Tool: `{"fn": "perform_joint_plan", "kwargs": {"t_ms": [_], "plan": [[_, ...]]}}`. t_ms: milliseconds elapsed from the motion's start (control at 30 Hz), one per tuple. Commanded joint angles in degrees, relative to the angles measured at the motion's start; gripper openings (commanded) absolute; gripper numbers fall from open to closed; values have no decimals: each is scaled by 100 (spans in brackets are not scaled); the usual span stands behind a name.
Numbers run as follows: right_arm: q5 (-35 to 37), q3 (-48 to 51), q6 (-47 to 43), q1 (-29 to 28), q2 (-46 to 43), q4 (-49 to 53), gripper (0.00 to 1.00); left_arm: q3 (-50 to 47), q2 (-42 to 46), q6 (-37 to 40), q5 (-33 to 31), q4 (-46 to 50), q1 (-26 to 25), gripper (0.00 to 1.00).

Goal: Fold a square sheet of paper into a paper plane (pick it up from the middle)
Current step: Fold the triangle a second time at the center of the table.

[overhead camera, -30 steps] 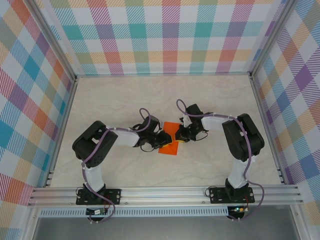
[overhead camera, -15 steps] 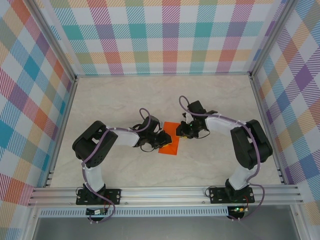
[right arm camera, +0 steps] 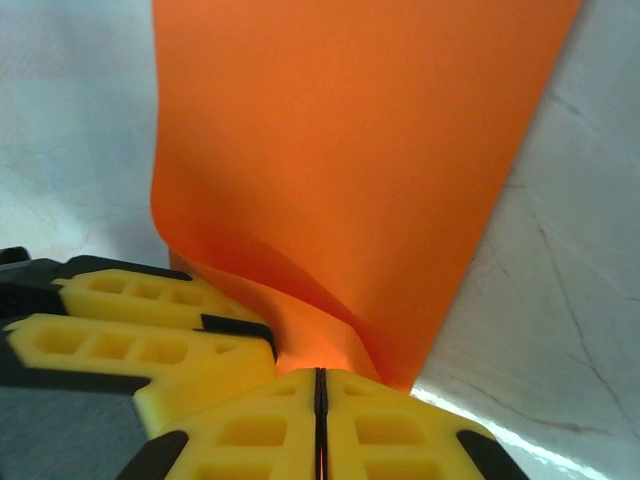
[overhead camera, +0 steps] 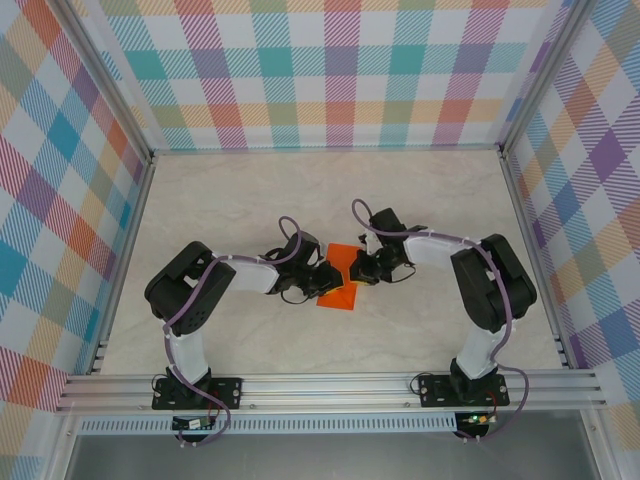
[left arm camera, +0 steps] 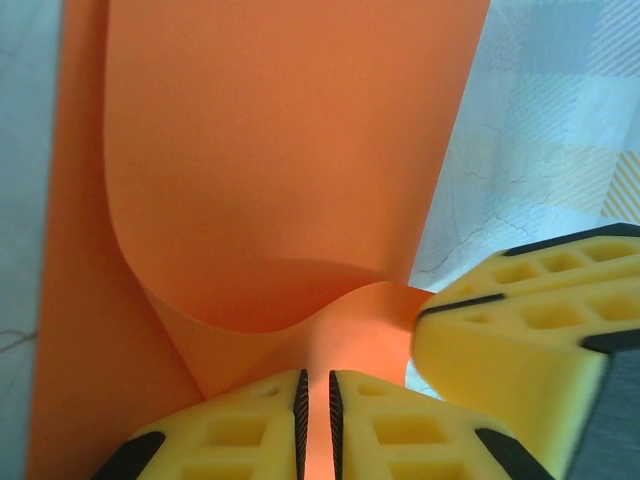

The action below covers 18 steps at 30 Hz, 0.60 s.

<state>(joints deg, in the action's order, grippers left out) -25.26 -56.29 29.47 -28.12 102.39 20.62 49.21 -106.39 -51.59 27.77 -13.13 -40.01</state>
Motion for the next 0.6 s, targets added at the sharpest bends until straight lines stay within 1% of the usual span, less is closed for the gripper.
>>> {"fn": "perform_joint_plan", "kwargs": {"t_ms": [0,200,367,567], "plan": [[-121,-109,-116,-23,170,2,9,-83,-75,35,-195,442,-68,16],[164,-136,-255,-18,342,171,8,-30,-7,43,-130,460,-69,16],[253,-136,-372,-18,483,257,8,62,191,109,18,235,-70,16],[315,-128,-448,-18,579,320,7,269,241,366,-220,552,-64,16]]}}
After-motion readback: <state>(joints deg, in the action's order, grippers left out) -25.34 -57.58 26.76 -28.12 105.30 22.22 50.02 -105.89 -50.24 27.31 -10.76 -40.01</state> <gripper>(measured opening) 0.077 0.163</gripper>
